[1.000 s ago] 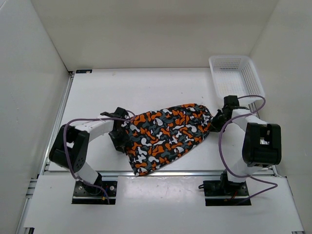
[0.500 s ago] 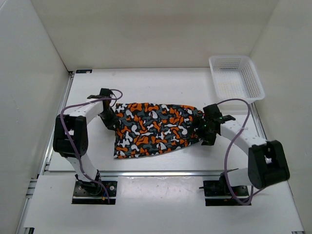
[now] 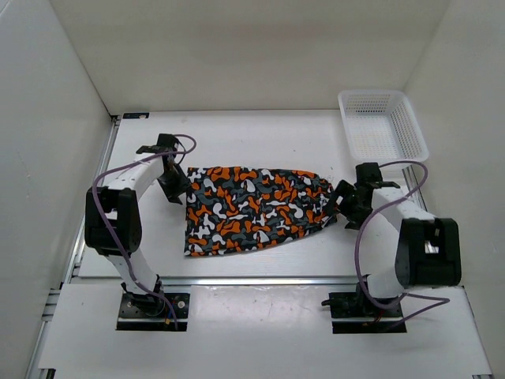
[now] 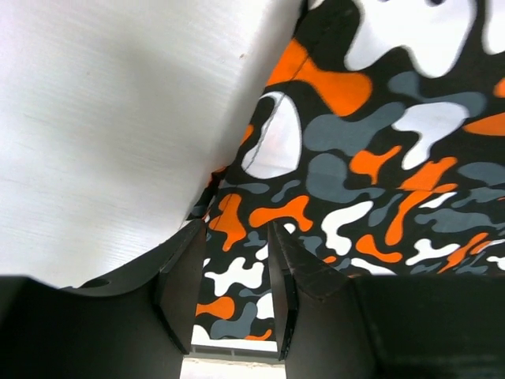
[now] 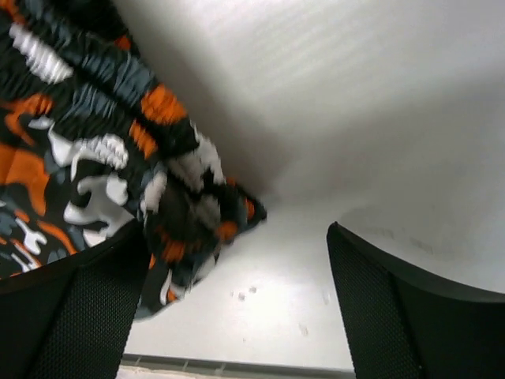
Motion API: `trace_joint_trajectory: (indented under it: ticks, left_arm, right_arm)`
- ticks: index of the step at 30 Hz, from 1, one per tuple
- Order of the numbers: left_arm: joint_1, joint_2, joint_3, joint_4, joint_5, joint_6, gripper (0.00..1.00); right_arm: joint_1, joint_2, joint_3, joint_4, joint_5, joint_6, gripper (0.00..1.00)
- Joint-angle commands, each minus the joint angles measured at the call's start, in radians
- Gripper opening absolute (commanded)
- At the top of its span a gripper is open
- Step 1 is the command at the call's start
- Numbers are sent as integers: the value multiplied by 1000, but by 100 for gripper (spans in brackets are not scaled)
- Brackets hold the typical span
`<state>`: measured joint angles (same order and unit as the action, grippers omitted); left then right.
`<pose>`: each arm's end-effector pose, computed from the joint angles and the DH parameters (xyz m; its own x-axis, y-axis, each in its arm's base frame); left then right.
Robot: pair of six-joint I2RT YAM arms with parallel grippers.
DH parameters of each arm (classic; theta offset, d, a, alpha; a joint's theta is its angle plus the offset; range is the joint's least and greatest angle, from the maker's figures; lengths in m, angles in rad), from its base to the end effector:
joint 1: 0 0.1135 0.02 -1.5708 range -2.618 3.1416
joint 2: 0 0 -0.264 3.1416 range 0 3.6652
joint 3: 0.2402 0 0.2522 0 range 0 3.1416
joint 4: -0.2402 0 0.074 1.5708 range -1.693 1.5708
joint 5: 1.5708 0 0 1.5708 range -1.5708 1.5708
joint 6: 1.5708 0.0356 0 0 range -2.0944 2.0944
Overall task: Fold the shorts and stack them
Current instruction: Fold the shorts
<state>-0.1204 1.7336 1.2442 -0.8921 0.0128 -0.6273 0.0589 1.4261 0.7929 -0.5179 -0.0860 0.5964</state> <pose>0.3254 -0.0398 0.2042 -0.8613 -0.4870 -0.1450 -0.4731 0.8727 -0.1206 0.2589 0.0183 0.1782 -0.8068 0.5130 -0.2931 0.4346 0.8514 0.2938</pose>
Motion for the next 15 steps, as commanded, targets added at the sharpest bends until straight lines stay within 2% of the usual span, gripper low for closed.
trace_joint_trajectory:
  ticks: [1,5,6,8,9,10,12,14,15]
  left_arm:
    - [4,3,66,-2,-7,12,50]
    - [13,44,87,-2,-7,21,50]
    - [13,58,87,-2,-7,21,50]
    - [13,72,87,7,-16,21,43]
    - [13,86,77,21,-16,12,39]
    - [13,104,67,30,-16,12,34]
    - [13,116,55,30,-16,12,21]
    - [13,116,37,41,-25,12,11]
    - [13,116,22,53,-25,12,11]
  right_arm:
    - [-2,91,8,136,-69,-17,90]
    - [-2,154,28,183,-93,-17,70]
    - [-2,154,28,183,-93,-17,60]
    - [7,163,28,183,-81,-17,50]
    - [7,163,28,193,-81,-17,40]
    - [7,163,28,193,-81,-17,35]
    - [7,163,28,193,-72,-17,18]
    - [7,163,37,182,-60,-17,8]
    - [7,163,37,171,-48,-17,4]
